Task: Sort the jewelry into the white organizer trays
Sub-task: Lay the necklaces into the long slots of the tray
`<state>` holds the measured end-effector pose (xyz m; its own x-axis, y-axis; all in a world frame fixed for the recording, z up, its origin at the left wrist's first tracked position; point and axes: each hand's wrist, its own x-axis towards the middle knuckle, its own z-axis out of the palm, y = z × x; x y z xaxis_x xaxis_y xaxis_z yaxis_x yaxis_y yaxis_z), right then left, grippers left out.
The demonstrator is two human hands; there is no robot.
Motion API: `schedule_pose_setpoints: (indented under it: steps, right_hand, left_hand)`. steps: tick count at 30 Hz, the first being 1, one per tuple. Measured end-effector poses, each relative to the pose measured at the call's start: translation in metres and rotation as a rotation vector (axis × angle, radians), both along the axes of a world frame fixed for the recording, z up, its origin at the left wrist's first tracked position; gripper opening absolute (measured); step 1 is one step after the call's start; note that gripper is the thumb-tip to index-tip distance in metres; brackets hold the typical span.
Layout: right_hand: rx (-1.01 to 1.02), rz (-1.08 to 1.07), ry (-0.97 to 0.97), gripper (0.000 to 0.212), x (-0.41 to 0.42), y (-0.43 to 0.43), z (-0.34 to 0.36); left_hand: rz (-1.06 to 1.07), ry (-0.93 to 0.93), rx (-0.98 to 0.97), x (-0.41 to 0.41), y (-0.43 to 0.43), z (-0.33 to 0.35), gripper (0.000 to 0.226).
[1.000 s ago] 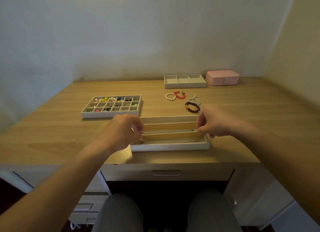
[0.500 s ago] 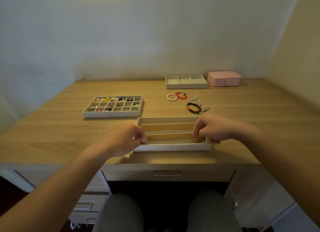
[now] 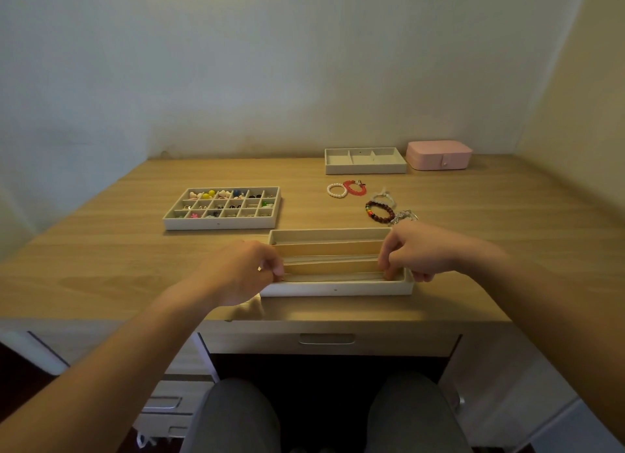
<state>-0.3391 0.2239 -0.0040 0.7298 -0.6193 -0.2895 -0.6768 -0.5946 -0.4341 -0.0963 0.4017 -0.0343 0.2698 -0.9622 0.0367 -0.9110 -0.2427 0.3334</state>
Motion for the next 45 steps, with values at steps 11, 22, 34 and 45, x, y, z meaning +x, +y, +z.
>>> schedule_pose_setpoints:
  steps: [11, 22, 34, 45]
  right_hand:
    - [-0.107, -0.166, -0.363, 0.02, 0.002, -0.005, 0.0]
    - [0.185, -0.201, -0.548, 0.027, 0.136, -0.02, -0.005]
    - [0.125, -0.339, -0.348, 0.019, 0.259, -0.032, -0.032]
    - [0.118, -0.396, -0.402, 0.019, 0.273, -0.052, -0.03]
  left_hand:
    - [0.206, 0.153, -0.201, 0.019, -0.005, 0.002, 0.014]
    - [0.678, 0.352, -0.322, 0.111, -0.009, -0.013, 0.036]
    - [0.978, 0.492, -0.371, 0.199, -0.046, -0.021, 0.06]
    - [0.944, 0.475, -0.334, 0.207, -0.07, -0.022, 0.046]
